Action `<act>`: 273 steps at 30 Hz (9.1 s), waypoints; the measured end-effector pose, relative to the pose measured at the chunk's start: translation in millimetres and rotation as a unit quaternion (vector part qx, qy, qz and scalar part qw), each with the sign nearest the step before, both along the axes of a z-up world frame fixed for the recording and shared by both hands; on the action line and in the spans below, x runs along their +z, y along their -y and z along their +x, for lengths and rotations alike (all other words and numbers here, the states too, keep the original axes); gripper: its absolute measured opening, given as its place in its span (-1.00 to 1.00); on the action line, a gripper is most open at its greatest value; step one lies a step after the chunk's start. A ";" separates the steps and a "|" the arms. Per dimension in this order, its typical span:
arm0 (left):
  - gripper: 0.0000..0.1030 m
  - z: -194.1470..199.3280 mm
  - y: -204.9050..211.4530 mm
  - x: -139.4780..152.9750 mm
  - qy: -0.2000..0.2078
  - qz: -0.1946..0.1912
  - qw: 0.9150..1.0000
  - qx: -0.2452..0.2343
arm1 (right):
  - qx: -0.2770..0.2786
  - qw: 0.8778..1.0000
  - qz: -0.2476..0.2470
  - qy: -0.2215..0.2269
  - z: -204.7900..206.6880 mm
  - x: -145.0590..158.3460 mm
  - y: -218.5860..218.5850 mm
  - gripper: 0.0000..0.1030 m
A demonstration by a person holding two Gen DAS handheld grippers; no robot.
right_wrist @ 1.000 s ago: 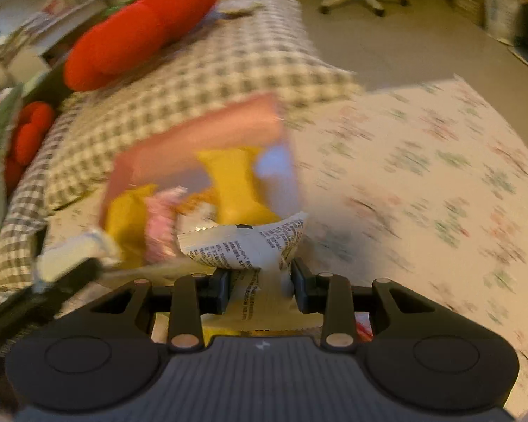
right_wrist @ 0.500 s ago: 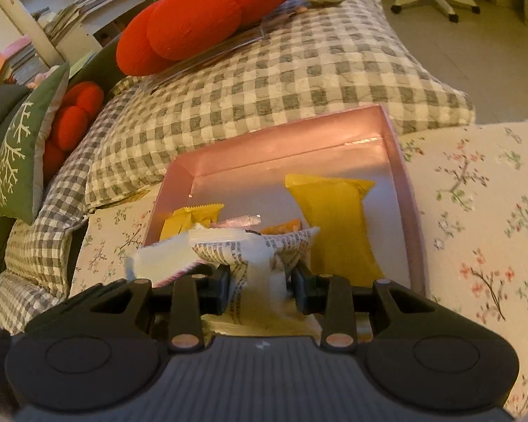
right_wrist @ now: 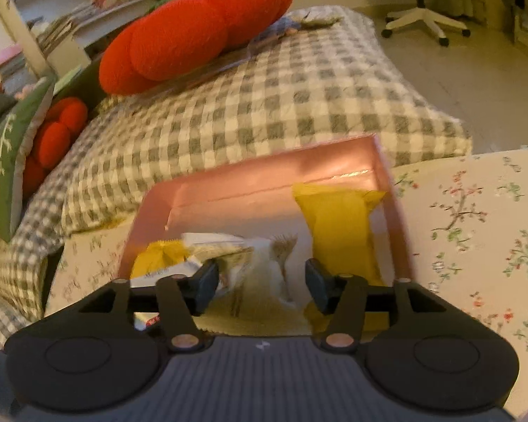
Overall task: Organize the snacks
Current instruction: 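Drop white wrapper and newspaper-print pack into the box, open both grippers, then grasp small brown-label pack with left gripper while right gripper grasps red candy, then place brown-label pack and red candy into the box, open both grippers, then grasp clear barcode bag with left gripper while right gripper grasps yellow snack bag, then lower clear bag and yellow bag into the box, open both grippers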
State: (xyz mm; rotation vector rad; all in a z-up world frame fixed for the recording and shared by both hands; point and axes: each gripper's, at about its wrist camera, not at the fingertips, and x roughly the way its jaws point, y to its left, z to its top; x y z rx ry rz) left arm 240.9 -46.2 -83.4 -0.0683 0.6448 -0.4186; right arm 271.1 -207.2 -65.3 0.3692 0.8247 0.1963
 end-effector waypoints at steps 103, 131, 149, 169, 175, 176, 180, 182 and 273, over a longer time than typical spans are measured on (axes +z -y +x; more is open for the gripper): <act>-0.38 -3.1 -19.7 0.7 -0.122 -0.007 0.992 0.027 | 0.057 0.997 -0.023 -0.037 -48.7 12.3 -10.4 -0.47; -0.13 24.4 -44.5 8.2 -0.095 -0.046 0.993 0.058 | 0.004 0.999 0.034 -0.018 -13.4 24.3 12.1 -0.11; -0.10 -56.1 -33.0 18.5 -0.114 0.006 0.991 0.067 | -0.028 0.998 0.010 -0.055 -79.9 31.6 19.4 0.06; -0.12 -62.7 -6.3 -25.4 -0.187 0.044 0.981 0.031 | -0.030 0.994 -0.013 -0.104 -92.9 12.3 20.4 -0.09; -0.17 -62.9 1.1 -33.8 -0.178 0.072 0.981 0.022 | -0.004 0.993 -0.022 -0.115 -91.9 6.5 5.8 -0.16; -0.18 -62.9 1.9 -33.4 -0.177 0.075 0.981 0.023 | -0.002 0.993 -0.027 -0.113 -92.1 6.4 4.0 -0.16; -0.33 -60.7 -1.2 -31.3 -0.179 0.074 0.980 0.035 | 0.001 0.992 -0.045 -0.118 -88.2 1.5 2.7 -0.17; -0.37 -58.6 -5.6 -29.1 -0.182 0.064 0.980 0.045 | 0.011 0.990 -0.052 -0.127 -83.8 -4.2 0.8 -0.17; 0.34 -13.1 -46.2 30.7 -0.085 -0.086 0.982 0.143 | -0.115 0.991 0.066 -0.025 -48.4 14.2 39.5 0.33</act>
